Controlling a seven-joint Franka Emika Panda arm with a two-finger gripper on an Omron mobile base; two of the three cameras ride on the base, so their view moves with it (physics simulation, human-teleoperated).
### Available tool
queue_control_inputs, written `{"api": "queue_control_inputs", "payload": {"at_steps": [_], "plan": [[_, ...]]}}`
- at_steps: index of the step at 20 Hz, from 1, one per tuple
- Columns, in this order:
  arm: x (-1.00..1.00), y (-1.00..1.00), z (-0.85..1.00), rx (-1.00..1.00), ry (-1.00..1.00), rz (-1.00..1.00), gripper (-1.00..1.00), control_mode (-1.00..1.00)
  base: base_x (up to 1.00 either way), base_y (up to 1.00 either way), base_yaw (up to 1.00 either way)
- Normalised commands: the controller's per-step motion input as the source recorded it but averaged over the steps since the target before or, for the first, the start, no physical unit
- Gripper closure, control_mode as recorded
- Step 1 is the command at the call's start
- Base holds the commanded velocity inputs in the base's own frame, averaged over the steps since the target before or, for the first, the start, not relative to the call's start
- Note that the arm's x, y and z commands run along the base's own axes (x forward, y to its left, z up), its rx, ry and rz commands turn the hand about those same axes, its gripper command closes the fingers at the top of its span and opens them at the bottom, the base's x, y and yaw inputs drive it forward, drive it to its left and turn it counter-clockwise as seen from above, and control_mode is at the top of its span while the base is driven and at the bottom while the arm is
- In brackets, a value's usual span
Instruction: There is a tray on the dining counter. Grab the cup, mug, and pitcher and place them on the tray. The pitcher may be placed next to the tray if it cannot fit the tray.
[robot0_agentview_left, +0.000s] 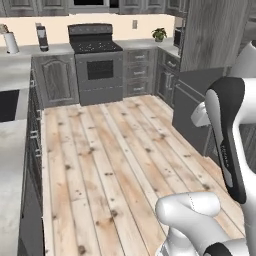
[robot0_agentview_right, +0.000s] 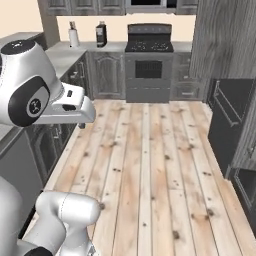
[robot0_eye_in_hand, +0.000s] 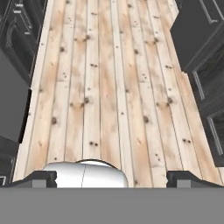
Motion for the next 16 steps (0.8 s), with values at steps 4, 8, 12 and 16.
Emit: {"api": "queue_control_inputs", "payload": {"at_steps": [4,8,12,16], "plan": [[0.00,0.00,0.00,0.00,0.00,0.00,-1.00,1.00,1.00,0.04,0.00],[0.00,0.00,0.00,0.00,0.00,0.00,-1.00,1.00,1.00,0.13,0.00],[0.00,0.00,0.00,0.00,0.00,0.00,-1.00,1.00,1.00,0.24,-0.08],[0.00,0.00,0.00,0.00,0.00,0.00,-1.00,1.00,1.00,0.21,-0.17]]}}
